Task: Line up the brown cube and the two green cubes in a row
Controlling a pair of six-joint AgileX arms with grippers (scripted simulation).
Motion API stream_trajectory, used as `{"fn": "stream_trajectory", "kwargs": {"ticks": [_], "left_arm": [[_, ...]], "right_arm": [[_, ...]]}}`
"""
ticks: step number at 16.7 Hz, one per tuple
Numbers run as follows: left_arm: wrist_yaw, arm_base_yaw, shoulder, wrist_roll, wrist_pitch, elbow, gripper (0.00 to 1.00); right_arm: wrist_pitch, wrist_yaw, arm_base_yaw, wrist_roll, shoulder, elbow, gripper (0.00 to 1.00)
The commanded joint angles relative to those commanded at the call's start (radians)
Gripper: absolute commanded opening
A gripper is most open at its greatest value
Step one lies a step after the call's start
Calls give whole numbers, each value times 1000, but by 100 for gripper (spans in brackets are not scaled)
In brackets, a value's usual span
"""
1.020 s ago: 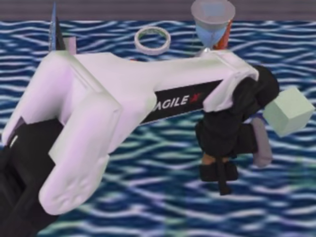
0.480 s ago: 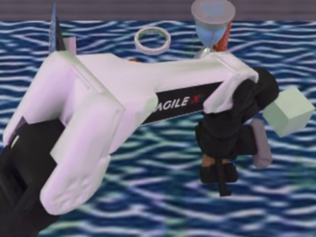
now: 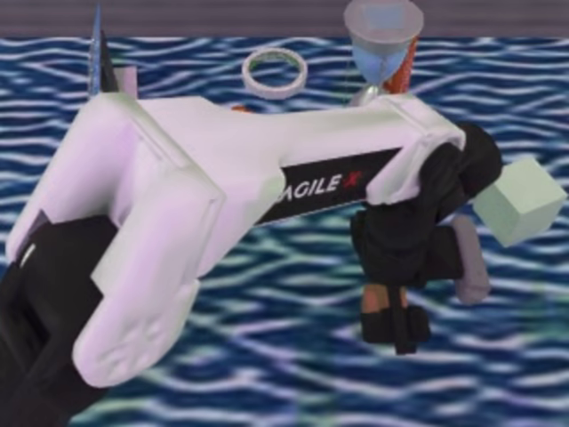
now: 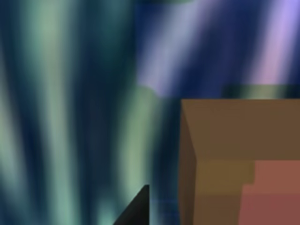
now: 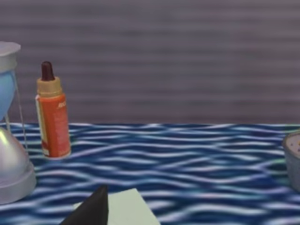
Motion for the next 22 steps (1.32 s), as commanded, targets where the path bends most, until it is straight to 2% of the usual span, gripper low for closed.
{"fn": "stream_trajectory", "kwargs": {"ticks": [10,17,22], "left_arm": [[0,3,-1,0,-4,4,100],[0,19,-36,0,-226,185,100],[0,16,-39,0,-245,204,100]], "right_arm": [[0,0,0,0,0,0,100],[0,0,0,0,0,0,100],[0,0,0,0,0,0,100]]}}
